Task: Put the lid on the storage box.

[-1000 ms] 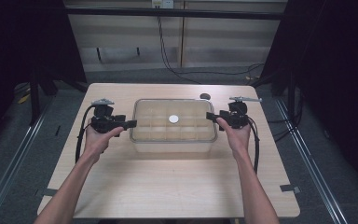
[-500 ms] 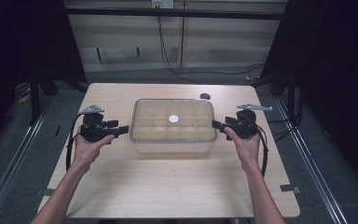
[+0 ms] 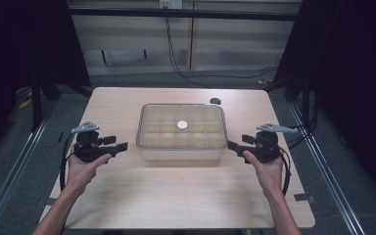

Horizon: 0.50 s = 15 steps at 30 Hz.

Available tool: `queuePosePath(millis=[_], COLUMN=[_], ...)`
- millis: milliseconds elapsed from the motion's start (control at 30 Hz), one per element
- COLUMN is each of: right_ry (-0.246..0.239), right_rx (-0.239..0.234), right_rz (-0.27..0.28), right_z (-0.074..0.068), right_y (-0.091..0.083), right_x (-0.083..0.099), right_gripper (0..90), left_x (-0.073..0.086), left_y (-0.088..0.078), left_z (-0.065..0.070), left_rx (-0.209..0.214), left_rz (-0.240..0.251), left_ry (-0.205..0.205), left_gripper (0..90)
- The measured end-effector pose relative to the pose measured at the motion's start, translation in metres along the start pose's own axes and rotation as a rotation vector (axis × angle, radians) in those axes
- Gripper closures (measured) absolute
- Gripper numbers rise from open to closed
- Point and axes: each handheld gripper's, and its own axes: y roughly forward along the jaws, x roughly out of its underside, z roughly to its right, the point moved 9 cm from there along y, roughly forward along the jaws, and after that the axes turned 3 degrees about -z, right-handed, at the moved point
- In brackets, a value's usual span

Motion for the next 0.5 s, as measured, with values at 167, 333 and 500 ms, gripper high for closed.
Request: queuePosePath(millis=[167,333,500], right_ry=[-0.005,0.002,-0.021], right_rx=[0.000,0.001,0.007], right_rz=[-0.014,-0.026,-0.047], right_z=[-0.006,-0.010,-0.018], right_y=[-0.008,-0.014,-0.025], right_x=[0.021,0.039,0.058], right_gripper=[29.0,28.6,26.8], left_x=[0.019,0.036,0.052], left_y=[-0.010,-0.021,-0.032], left_z=[0.003,0.006,0.019], left_rx=[-0.013,-0.021,-0.005], left_rz=[-0.031,-0.039,-0.045], left_ry=[0.029,0.037,0.038], left_gripper=[36.8,34.0,30.0])
